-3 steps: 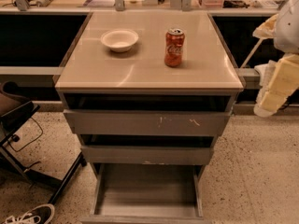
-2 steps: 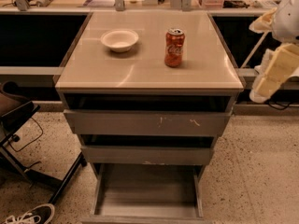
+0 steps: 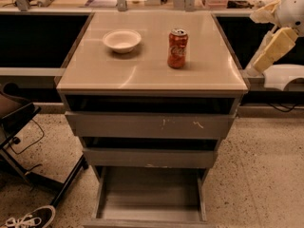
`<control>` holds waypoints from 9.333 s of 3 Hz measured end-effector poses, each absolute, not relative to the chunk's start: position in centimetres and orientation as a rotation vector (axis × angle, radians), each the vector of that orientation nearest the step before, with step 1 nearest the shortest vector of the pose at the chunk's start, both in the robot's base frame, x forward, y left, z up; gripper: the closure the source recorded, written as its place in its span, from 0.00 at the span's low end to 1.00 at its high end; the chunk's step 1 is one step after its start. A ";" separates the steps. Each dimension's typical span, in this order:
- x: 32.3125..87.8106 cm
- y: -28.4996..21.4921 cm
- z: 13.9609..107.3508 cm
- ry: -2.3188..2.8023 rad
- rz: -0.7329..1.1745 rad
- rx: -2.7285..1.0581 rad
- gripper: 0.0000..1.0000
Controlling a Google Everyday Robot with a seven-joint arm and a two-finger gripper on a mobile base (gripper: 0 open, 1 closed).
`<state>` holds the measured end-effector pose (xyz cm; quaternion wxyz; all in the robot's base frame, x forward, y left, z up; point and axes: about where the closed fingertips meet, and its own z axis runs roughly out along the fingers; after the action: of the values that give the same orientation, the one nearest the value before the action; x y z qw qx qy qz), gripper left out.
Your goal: Place coke can into bottom drawer
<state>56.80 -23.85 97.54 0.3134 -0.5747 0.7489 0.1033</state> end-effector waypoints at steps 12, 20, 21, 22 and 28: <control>74.7 -14.6 91.5 1.791 0.884 -0.938 0.00; 75.3 -7.9 89.9 1.636 1.187 -0.941 0.89; 74.0 -8.4 90.2 1.654 1.176 -0.945 1.00; 69.3 -11.3 94.4 1.650 1.149 -0.906 1.00; 50.3 -18.0 97.5 1.742 0.595 -0.820 1.00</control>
Offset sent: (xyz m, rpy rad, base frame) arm 0.0239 -0.0118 -0.0041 0.1552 -0.0439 0.0046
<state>50.34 -18.03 97.48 0.5338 -0.3439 0.7311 0.2497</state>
